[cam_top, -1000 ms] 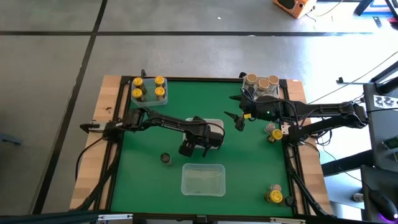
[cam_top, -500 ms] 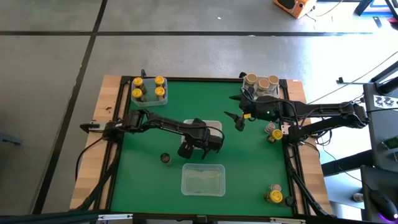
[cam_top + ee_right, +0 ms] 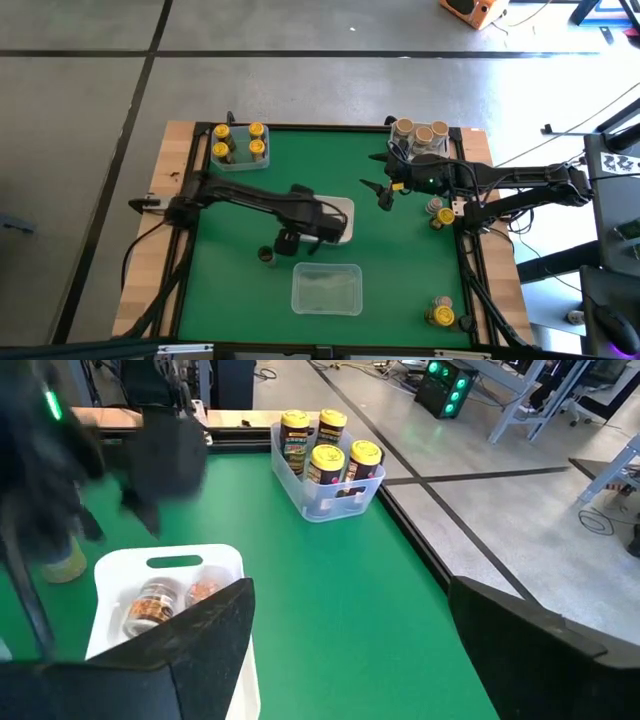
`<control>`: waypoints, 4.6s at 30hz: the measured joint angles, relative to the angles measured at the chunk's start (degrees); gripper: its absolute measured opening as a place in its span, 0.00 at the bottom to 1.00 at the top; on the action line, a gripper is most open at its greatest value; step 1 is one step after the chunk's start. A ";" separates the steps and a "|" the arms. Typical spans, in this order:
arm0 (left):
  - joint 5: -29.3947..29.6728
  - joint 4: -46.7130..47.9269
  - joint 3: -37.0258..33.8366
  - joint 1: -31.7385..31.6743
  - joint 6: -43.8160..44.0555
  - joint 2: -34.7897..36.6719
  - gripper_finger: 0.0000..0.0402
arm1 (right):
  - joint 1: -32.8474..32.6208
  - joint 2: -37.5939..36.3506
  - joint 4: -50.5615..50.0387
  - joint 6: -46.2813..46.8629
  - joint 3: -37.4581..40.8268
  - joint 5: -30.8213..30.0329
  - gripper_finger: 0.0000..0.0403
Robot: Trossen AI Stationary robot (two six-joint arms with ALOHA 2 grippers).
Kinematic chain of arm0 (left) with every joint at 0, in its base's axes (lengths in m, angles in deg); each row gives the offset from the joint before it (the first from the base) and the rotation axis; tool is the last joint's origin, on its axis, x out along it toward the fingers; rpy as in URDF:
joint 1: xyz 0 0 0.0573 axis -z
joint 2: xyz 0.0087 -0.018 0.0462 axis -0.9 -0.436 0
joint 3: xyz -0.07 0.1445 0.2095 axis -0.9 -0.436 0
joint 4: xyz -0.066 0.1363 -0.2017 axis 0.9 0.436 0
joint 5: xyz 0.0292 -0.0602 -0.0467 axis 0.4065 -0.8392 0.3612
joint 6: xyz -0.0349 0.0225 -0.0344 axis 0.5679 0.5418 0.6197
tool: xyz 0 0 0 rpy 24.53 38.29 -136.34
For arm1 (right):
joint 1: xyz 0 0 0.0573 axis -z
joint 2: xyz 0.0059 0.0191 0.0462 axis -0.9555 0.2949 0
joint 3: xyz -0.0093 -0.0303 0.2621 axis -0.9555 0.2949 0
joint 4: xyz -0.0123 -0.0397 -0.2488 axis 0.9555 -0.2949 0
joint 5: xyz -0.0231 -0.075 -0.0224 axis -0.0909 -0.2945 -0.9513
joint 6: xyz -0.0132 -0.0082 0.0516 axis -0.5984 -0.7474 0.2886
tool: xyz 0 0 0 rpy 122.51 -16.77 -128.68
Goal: Sort spices by type
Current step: Put the top brown seasoning bottle into the bottom white bin
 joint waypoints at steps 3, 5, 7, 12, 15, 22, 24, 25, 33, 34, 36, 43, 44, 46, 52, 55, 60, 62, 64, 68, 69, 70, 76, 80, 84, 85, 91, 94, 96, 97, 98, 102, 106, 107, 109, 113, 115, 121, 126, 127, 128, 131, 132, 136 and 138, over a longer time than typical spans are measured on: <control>-0.07 -0.78 -2.92 1.33 4.34 6.76 0.62 | -0.01 0.00 0.16 0.02 0.00 0.01 0.83; 1.30 -2.32 -6.37 2.31 7.66 12.02 0.62 | -0.02 0.00 0.13 0.58 0.00 0.53 0.83; 2.32 -6.28 -11.42 3.51 10.05 18.08 0.62 | -0.02 0.00 -0.08 1.52 0.00 1.09 0.83; 5.88 -19.78 -29.70 8.49 16.38 35.68 0.62 | -0.02 0.00 -1.20 3.35 0.00 1.72 0.83; 9.00 -28.85 -42.11 11.67 19.30 45.68 0.62 | -0.02 0.00 -3.98 6.04 0.00 1.61 0.83; 15.38 -50.21 -64.19 15.52 18.04 63.01 0.62 | -0.01 0.02 -21.85 18.50 -4.77 -5.61 0.83; 16.36 -55.99 -68.52 15.62 15.68 66.38 0.63 | 0.00 0.11 -27.48 23.26 -6.76 -5.82 0.83; 16.47 -58.63 -70.43 15.61 14.49 67.74 0.63 | 0.00 0.10 -29.81 25.53 -7.68 -5.95 0.83; 16.51 -72.41 -80.35 15.56 7.44 74.53 0.63 | 1.56 1.08 -49.95 45.26 -8.36 -5.09 0.83; 16.52 -72.26 -80.59 15.56 7.28 74.88 0.63 | 2.31 1.55 -53.09 47.63 -8.35 -4.30 0.83; 16.49 -72.07 -80.58 15.56 7.94 75.30 0.63 | 3.90 2.18 -57.79 51.11 -8.35 -3.29 0.83; 16.30 -72.03 -80.55 15.56 10.08 75.45 0.63 | 9.53 5.01 -61.86 54.01 -8.33 -0.50 0.83; 16.30 -71.91 -80.55 15.58 10.51 75.41 0.63 | 10.35 5.64 -61.98 54.18 -8.23 0.15 0.83; 16.28 -71.93 -80.55 15.60 11.57 75.41 0.63 | 11.79 7.02 -62.72 54.83 -7.33 1.90 0.83; 16.26 -71.91 -80.55 15.62 11.80 75.41 0.63 | 14.86 10.78 -63.76 56.29 -2.21 6.67 0.83; 16.26 -71.96 -80.55 15.62 12.07 75.41 0.63 | 15.70 12.31 -63.60 57.19 -0.05 7.01 0.83; 16.26 -71.97 -80.55 15.62 11.94 75.39 0.63 | 17.36 14.53 -63.17 58.80 2.38 7.21 0.83; 16.26 -71.97 -80.55 15.62 11.98 75.39 0.63 | 17.85 15.40 -62.32 58.84 3.15 7.59 0.83; 16.26 -71.97 -80.55 15.62 11.98 75.39 0.63 | 18.59 16.50 -61.94 59.01 4.07 8.64 0.83; 16.26 -71.97 -80.55 15.62 11.98 75.39 0.63 | 19.30 18.91 -60.14 59.01 6.33 10.69 0.83; 16.26 -71.98 -80.55 15.62 11.98 75.39 0.63 | 19.30 19.48 -59.50 58.77 6.84 11.13 0.83; 16.26 -71.97 -80.55 15.62 11.98 75.39 0.63 | 19.30 19.95 -58.61 58.53 7.23 11.60 0.83; 16.26 -71.96 -80.55 15.62 11.98 75.39 0.63 | 19.26 21.54 -53.49 55.81 8.85 18.03 0.83; 16.23 -71.95 -80.55 15.62 11.98 75.37 0.63 | 19.14 21.53 -53.03 55.05 8.85 20.10 0.82; 16.23 -71.95 -80.55 15.62 11.98 75.37 0.63 | 19.13 21.53 -50.93 53.83 8.85 22.89 0.77; 16.24 -71.95 -80.53 15.62 11.98 75.37 0.63 | 19.13 21.53 -49.88 53.78 8.85 23.54 0.75; 16.25 -71.95 -80.53 15.61 11.96 75.37 0.63 | 19.08 21.51 -46.61 52.25 8.85 25.99 0.55; 16.23 -71.95 -80.53 15.62 11.96 75.37 0.63 | 19.08 21.44 -46.19 51.04 8.81 25.99 0.47; 16.23 -71.94 -80.53 15.62 11.96 75.37 0.63 | 19.08 21.42 -46.00 50.78 8.81 25.97 0.47; 16.23 -71.93 -80.53 15.62 11.96 75.37 0.63 | 19.08 21.42 -45.92 50.51 8.81 25.87 0.47; 16.23 -71.93 -80.53 15.62 11.96 75.37 0.63 | 19.08 21.42 -45.85 49.88 8.81 25.75 0.47; 16.23 -71.93 -80.53 15.62 11.96 75.37 0.63 | 19.06 21.48 -45.06 48.41 8.00 26.26 0.47; 16.26 -71.94 -80.53 15.62 11.96 75.37 0.63 | 19.06 21.51 -45.24 47.29 4.58 26.60 0.48; 16.26 -71.93 -80.53 15.62 11.96 75.37 0.63 | 18.98 21.51 -45.20 46.52 3.43 26.62 0.48; 16.26 -71.93 -80.53 15.62 11.96 75.37 0.63 | 17.96 21.51 -44.56 45.98 0.82 26.43 0.47; 16.26 -71.92 -80.53 15.61 12.02 75.37 0.63 | 14.95 21.51 -41.91 44.91 -5.16 26.57 0.48; 16.25 -71.74 -80.53 15.62 12.64 75.37 0.63 | 12.95 21.51 -40.18 44.79 -8.11 25.93 0.49; 16.23 -71.71 -80.53 15.62 12.74 75.37 0.63 | 7.20 21.51 -33.56 38.49 -15.60 24.87 0.48; 15.65 -71.71 -80.53 15.61 13.14 75.37 0.63 | 3.48 21.49 -24.86 33.31 -17.22 23.94 0.49; 15.20 -71.71 -80.53 15.61 13.14 75.37 0.63 | 3.00 21.53 -23.31 32.90 -17.22 23.98 0.48; 14.92 -71.71 -80.53 15.62 13.14 75.37 0.63 | 2.50 21.86 -21.70 32.61 -17.24 23.97 0.48; 14.81 -71.71 -80.52 15.62 13.16 75.37 0.63 | 0.90 23.45 -18.55 29.56 -17.26 24.00 0.48; 14.81 -71.73 -80.51 15.62 13.16 75.37 0.63 | 0.29 24.12 -17.50 27.92 -17.24 24.23 0.48; 14.81 -71.74 -80.51 15.62 13.12 75.37 0.63 | -1.90 26.96 -11.95 24.20 -17.24 26.13 0.49; 14.81 -71.77 -80.51 15.61 13.02 75.38 0.63 | -2.73 28.57 -10.30 23.04 -17.94 26.56 0.48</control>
